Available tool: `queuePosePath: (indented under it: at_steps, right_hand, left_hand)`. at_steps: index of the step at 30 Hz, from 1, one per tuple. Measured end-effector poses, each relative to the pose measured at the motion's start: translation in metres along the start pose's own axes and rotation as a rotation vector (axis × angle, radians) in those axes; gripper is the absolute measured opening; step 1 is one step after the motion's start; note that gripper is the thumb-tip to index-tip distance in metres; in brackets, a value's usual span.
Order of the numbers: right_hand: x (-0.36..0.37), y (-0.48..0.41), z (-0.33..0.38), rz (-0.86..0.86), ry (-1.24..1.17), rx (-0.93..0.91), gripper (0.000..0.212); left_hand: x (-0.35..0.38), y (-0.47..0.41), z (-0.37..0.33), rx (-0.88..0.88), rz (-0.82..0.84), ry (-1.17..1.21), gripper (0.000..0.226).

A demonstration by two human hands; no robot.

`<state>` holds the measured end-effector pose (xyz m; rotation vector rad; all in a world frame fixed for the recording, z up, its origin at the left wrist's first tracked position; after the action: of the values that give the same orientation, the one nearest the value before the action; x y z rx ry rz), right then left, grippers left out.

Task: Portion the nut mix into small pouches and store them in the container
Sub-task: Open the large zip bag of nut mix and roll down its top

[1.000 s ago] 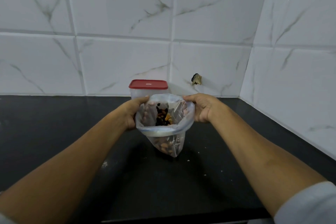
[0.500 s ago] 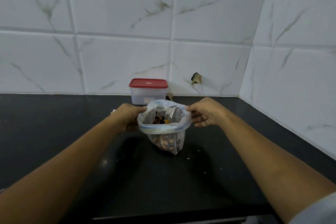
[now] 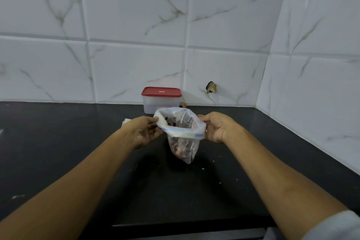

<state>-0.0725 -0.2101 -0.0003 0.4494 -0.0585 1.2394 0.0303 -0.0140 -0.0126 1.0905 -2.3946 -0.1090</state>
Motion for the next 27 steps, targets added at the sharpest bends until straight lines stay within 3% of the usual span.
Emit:
queuePosePath:
  at_steps: [3,7,12,18,27]
  right_hand:
    - [-0.007,0.011,0.003,-0.085,0.299,-0.037,0.012]
    - [-0.013,0.025,0.011,-0.107,0.622,-0.026,0.033]
    - [-0.002,0.039,0.014,-0.020,0.747,0.063,0.038]
    - [0.004,0.039,0.004,-0.032,0.430,0.024,0.027]
    - [0.006,0.034,-0.021,-0.047,-0.157,-0.029,0.019]
  left_hand:
    - [-0.005,0.005,0.004,0.004,-0.023,-0.184,0.021]
    - [-0.010,0.024,0.003,-0.024,-0.040,-0.536,0.030]
    - [0.001,0.036,0.005,-0.067,0.038,-0.645,0.035]
    - [0.013,0.034,0.012,0.006,0.026,-0.213,0.015]
    - [0.018,0.033,0.029,-0.007,-0.007,0.316,0.018]
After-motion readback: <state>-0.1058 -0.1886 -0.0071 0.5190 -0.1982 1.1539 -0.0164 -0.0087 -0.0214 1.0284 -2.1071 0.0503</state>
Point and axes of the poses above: each hand's wrist, its own y-axis away from the middle knuckle, its own x-axis out of the palm, z = x × y, the point moved 6 cm from there along -y, towards the middle knuckle, and after that the axes turned 11 degrees about z, right-handed, at the moved point
